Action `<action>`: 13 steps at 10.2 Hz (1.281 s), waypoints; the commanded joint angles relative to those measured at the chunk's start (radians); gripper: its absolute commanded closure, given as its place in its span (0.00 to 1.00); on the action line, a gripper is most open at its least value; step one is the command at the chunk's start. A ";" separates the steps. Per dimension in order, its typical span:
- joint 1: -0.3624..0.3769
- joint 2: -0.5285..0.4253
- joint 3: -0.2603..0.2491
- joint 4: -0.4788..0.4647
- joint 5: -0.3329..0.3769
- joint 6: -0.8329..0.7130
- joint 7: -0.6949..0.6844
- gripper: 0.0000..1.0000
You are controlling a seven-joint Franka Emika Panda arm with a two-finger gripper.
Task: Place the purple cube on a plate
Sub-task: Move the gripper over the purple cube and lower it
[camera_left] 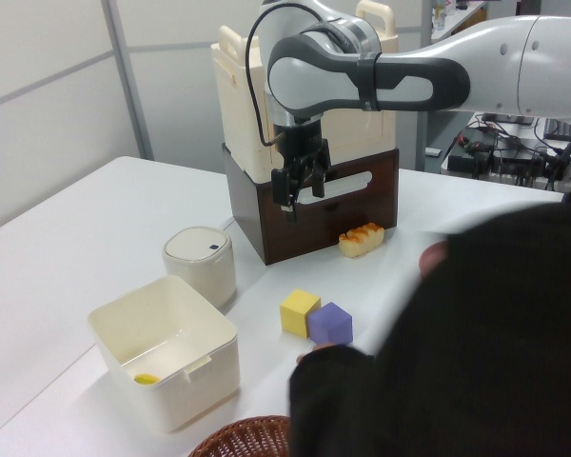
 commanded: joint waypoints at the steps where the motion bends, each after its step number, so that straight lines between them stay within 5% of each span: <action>1: 0.007 -0.020 -0.001 -0.045 0.003 0.031 -0.038 0.00; 8: 0.007 -0.035 0.002 -0.056 -0.003 0.016 -0.028 0.00; 13: 0.007 -0.210 0.006 -0.399 0.042 0.127 0.004 0.00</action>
